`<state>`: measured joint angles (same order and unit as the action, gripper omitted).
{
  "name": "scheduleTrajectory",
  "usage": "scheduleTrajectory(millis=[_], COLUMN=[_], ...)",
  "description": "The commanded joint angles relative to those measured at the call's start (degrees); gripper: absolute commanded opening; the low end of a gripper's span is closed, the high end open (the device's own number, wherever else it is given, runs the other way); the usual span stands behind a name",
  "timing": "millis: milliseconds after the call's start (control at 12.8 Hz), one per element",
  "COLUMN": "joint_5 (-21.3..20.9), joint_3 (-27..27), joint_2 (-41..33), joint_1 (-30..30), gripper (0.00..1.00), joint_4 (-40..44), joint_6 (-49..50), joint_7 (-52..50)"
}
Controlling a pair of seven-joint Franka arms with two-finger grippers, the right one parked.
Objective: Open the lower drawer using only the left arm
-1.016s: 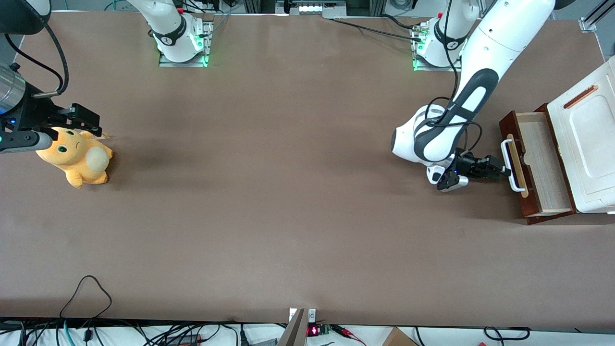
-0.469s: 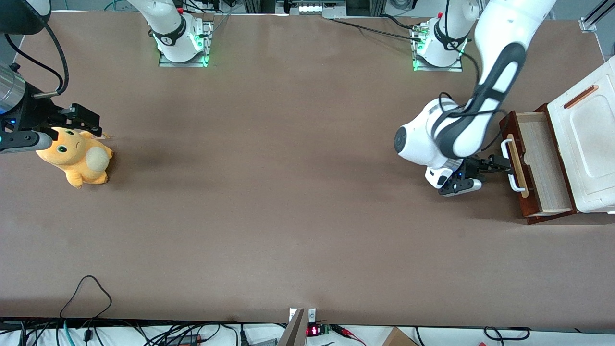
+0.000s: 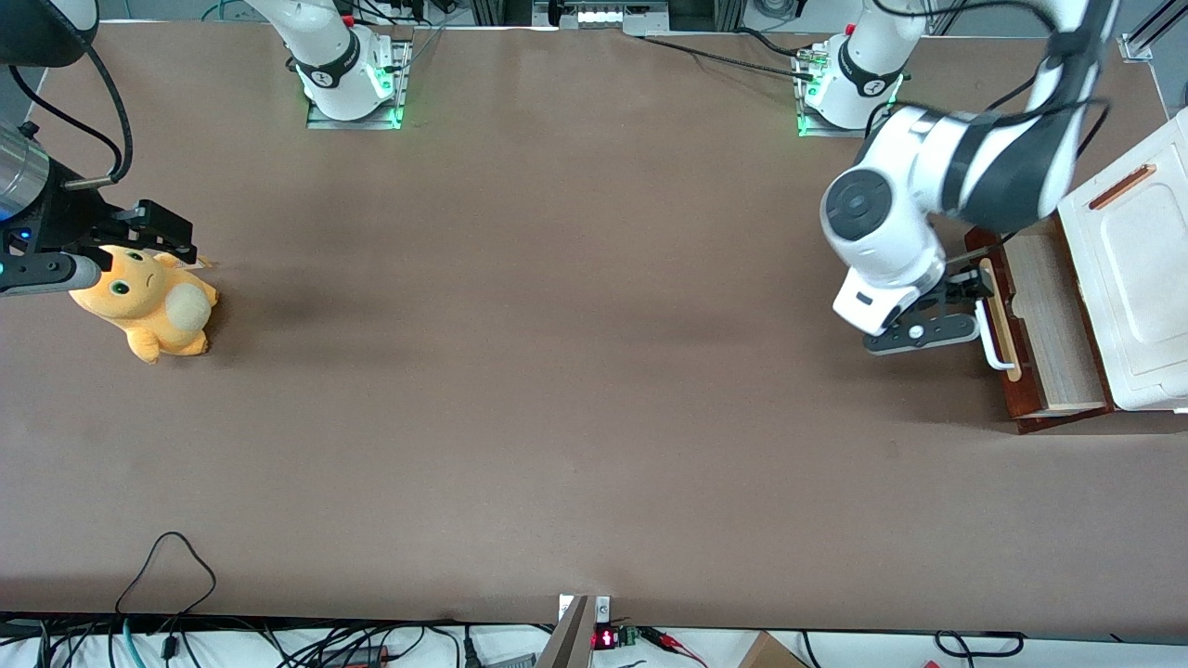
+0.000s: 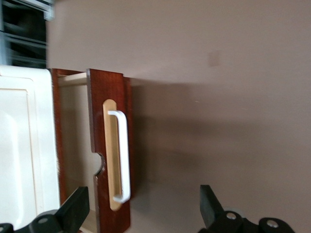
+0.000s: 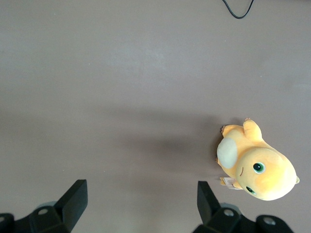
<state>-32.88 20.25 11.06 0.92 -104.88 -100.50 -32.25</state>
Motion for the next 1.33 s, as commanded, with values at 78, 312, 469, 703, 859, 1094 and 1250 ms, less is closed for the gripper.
scheduleTrajectory(millis=[78, 312, 469, 703, 859, 1094, 1250], joint_5=[18.95, 27.42, 29.45, 30.33, 30.95, 30.86, 30.95], joint_3=[-8.36, -14.52, -16.03, -16.9, -17.87, -17.96, -17.96], joint_2=[-5.07, -8.06, -9.47, -10.62, -11.06, -10.97, -10.97], joint_1=[-0.22, -1.09, -1.54, -1.54, -1.54, -1.63, -1.63], gripper=[1.0, 1.0, 1.0, 1.0, 1.0, 1.0, 1.0], joint_4=[4.68, 6.0, 6.18, 6.18, 6.27, 7.76, 8.55], joint_6=[1.1, 2.41, 3.55, 4.96, 5.23, 6.63, 6.72], joint_7=[14.37, 22.3, 23.19, 25.91, 28.2, 28.21, 28.12])
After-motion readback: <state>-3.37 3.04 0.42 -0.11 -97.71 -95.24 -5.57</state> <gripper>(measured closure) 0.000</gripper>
